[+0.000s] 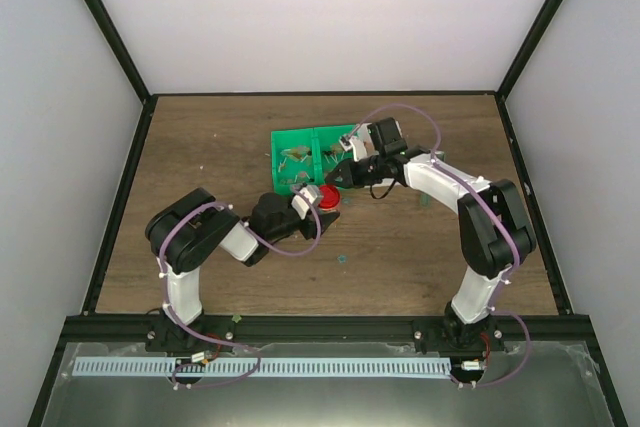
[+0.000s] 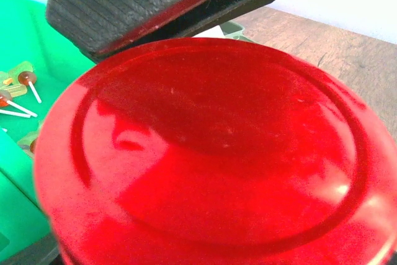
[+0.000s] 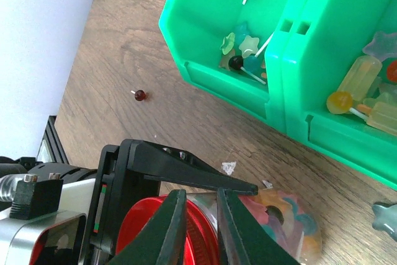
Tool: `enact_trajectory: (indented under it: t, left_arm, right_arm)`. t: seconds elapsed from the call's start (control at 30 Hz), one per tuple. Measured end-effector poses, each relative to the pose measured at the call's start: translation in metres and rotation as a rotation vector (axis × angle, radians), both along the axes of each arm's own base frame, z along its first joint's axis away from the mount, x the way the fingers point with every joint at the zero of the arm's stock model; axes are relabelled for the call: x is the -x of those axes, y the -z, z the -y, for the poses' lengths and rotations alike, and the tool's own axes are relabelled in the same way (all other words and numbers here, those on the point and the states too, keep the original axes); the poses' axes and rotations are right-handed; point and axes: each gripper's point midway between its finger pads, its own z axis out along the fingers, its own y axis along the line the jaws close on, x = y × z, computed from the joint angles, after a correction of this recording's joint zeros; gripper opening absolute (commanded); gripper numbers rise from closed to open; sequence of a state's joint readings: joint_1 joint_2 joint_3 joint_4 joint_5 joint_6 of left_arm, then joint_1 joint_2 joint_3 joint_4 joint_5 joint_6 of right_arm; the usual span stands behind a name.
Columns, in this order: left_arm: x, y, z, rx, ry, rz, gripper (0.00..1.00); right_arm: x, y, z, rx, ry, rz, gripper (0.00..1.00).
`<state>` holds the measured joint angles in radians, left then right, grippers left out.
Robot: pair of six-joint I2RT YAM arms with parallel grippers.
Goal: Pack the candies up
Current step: Screw the bottle lid onto the packing bottle.
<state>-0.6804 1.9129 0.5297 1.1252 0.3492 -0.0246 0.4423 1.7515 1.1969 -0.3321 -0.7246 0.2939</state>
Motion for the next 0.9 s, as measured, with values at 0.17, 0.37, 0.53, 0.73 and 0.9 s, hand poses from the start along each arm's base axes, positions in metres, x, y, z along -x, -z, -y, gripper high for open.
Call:
enact_trajectory:
  t: [0.17, 0.37, 0.53, 0.73, 0.9]
  left_arm:
    - [0.002, 0.0, -0.001, 0.004, 0.004, 0.001, 0.67]
    - [0.008, 0.0, 0.0, 0.009, 0.024, 0.002, 0.67]
    - [0.008, 0.0, 0.0, 0.013, 0.023, -0.002, 0.67]
    - [0.008, -0.001, 0.0, 0.014, 0.027, 0.0, 0.67]
    - [0.008, -0.001, 0.0, 0.012, 0.03, 0.0, 0.67]
  right_arm:
    - [0.004, 0.003, 0.0, -0.004, -0.019, 0.002, 0.17]
    - [0.013, 0.001, 0.003, -0.017, -0.028, 0.019, 0.17]
    - [0.021, 0.0, 0.003, -0.025, -0.044, 0.018, 0.17]
    - [0.022, -0.001, 0.006, -0.031, -0.054, 0.056, 0.01]
    - [0.023, -0.002, 0.009, -0.037, -0.051, 0.078, 0.01]
